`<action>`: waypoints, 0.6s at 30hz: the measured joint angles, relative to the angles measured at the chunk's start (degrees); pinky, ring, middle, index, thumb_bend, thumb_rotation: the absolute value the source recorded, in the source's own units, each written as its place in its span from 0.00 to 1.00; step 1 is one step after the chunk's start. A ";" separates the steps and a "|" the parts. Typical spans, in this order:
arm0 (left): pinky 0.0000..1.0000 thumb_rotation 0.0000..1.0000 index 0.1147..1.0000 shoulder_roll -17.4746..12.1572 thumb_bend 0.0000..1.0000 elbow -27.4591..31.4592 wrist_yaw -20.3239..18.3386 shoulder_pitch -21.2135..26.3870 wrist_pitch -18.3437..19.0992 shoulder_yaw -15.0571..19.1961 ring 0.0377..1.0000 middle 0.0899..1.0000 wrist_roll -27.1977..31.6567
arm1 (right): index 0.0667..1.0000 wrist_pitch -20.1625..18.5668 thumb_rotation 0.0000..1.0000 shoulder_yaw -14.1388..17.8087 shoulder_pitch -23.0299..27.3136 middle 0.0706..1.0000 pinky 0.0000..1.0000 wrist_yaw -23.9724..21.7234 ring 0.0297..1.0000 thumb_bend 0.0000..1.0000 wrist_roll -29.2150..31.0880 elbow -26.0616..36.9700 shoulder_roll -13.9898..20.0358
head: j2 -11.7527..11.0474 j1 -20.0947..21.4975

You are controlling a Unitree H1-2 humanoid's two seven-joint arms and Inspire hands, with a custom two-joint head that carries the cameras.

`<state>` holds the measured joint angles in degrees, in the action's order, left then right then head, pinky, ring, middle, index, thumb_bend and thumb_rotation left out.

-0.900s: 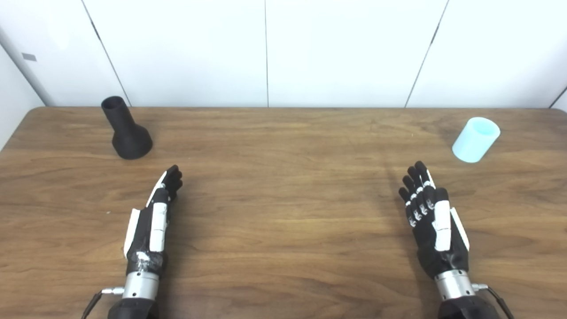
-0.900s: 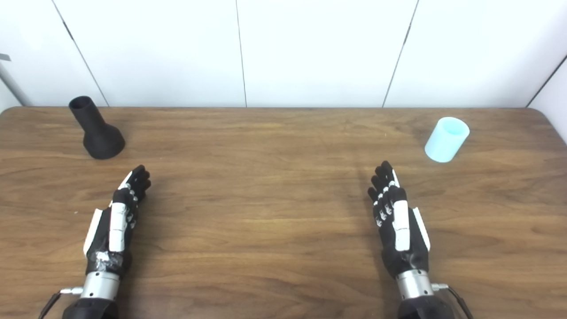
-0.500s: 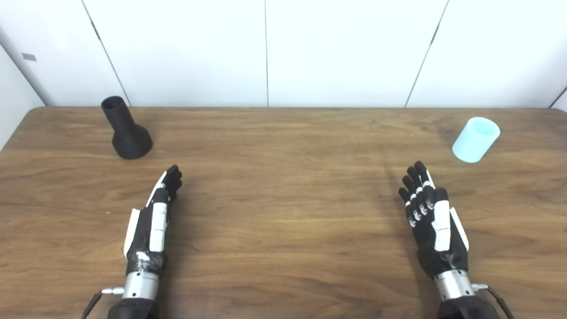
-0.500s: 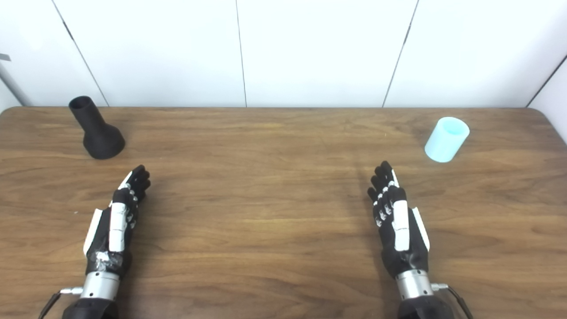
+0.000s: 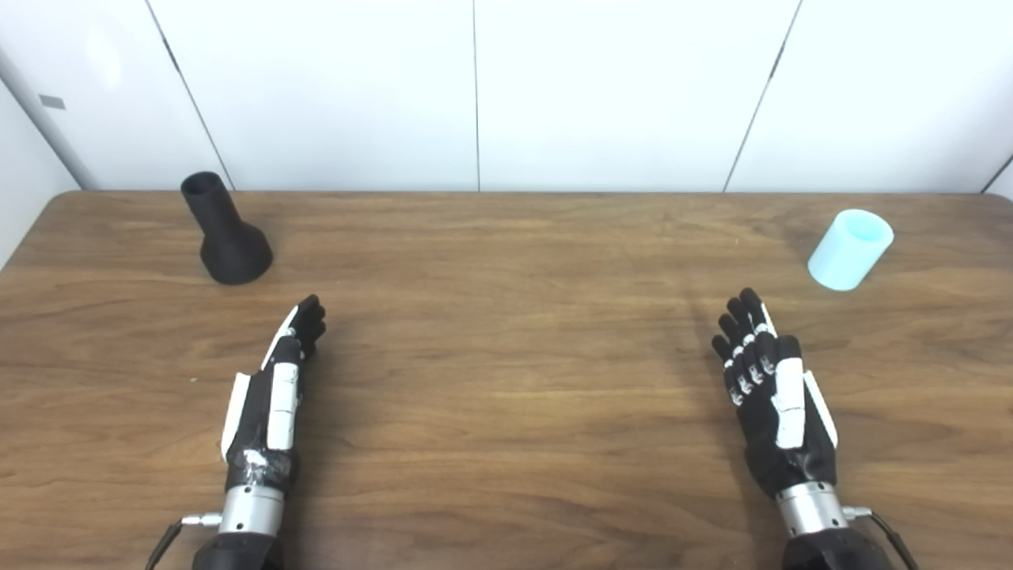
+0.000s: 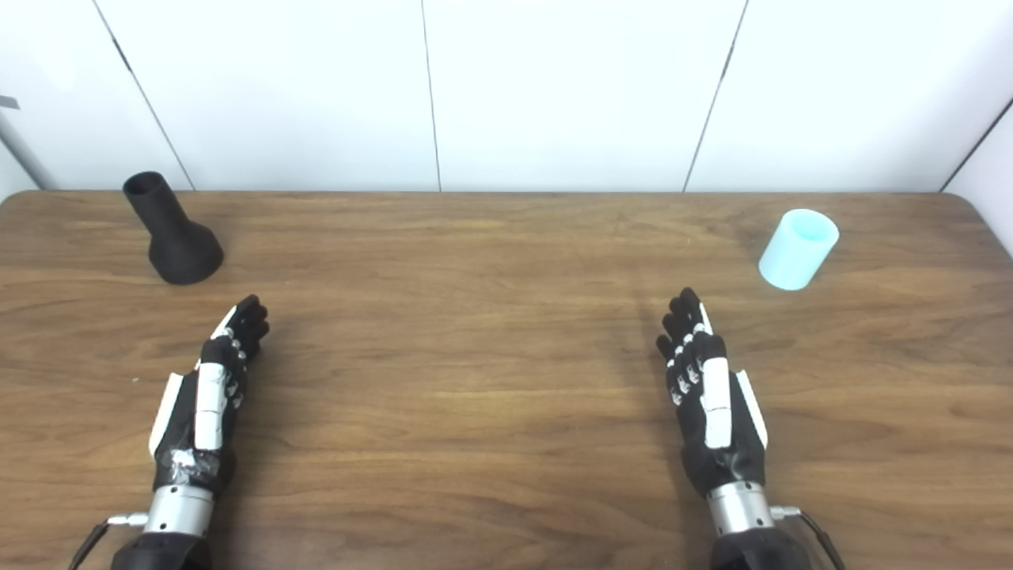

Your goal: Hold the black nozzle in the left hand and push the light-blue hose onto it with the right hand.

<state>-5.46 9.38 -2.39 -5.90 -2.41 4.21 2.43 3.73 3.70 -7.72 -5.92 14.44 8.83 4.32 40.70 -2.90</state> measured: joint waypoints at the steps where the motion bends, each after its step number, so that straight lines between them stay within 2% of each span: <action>1: 1.00 1.00 0.93 0.00 0.70 -0.03 0.01 0.00 -0.06 -0.04 0.95 0.94 -0.04 | 1.00 0.02 0.98 0.00 0.00 1.00 1.00 0.00 1.00 0.61 -0.02 -0.02 0.00 | -0.62 -0.53; 3: 1.00 1.00 0.92 0.01 0.66 -0.15 0.07 0.00 -0.34 -0.18 0.94 0.93 -0.39 | 1.00 0.24 0.99 -0.02 -0.01 1.00 1.00 -0.05 1.00 0.61 -0.09 -0.13 0.02 | -2.64 -2.46; 5: 0.99 1.00 0.92 0.09 0.65 -0.39 0.17 0.00 -0.58 -0.41 0.94 0.93 -1.40 | 1.00 0.94 0.97 -0.09 0.00 1.00 1.00 -0.32 1.00 0.62 -0.13 -0.42 0.10 | -2.91 -2.82; 6: 0.99 1.00 0.92 0.23 0.64 -0.51 0.18 -0.01 -0.72 -0.54 0.94 0.93 -1.70 | 1.00 1.38 0.96 -0.02 0.03 1.00 1.00 -0.46 1.00 0.62 -0.01 -0.64 0.12 | -5.70 -6.04; 8: 1.00 1.00 0.93 0.38 0.60 -0.71 0.22 -0.02 -1.17 -0.77 0.95 0.94 -2.08 | 1.00 1.77 0.99 0.15 0.24 1.00 1.00 -0.66 1.00 0.60 0.12 -1.17 0.23 | -6.33 -6.76; 9: 1.00 1.00 0.93 0.52 0.58 -0.86 0.27 -0.02 -1.73 -0.94 0.96 0.94 -2.37 | 1.00 2.23 1.00 0.23 0.40 1.00 1.00 -1.07 1.00 0.59 0.18 -1.52 0.39 | -8.60 -9.21; 11: 1.00 1.00 0.93 0.87 0.55 -1.29 0.34 0.01 -3.29 -1.04 0.96 0.93 -2.55 | 1.00 3.85 1.00 0.34 0.80 1.00 1.00 -1.62 1.00 0.59 0.28 -2.49 0.84 | -9.15 -9.67; 12: 1.00 1.00 0.93 1.07 0.55 -1.57 0.46 0.13 -3.86 -1.04 0.96 0.93 -2.62 | 1.00 4.20 1.00 0.49 1.10 1.00 1.00 -1.67 1.00 0.59 0.28 -2.95 1.03 | -10.98 -11.06; 15: 1.00 1.00 0.94 1.50 0.60 -2.55 0.66 0.71 -5.28 -1.08 0.98 0.93 -2.97 | 1.00 5.56 1.00 0.66 1.97 1.00 1.00 -2.30 1.00 0.62 0.29 -4.13 1.68 | -13.01 -12.30; 18: 1.00 1.00 0.93 1.88 0.58 -3.23 0.73 1.25 -5.75 -1.04 0.97 0.93 -3.33 | 1.00 6.13 1.00 0.80 2.89 1.00 1.00 -2.96 1.00 0.64 0.47 -5.31 2.24 | -13.89 -13.09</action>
<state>-3.58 6.15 -1.66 -4.65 -8.16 3.17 -0.90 9.85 4.50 -4.83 -8.88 14.91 3.52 6.56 26.81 -15.99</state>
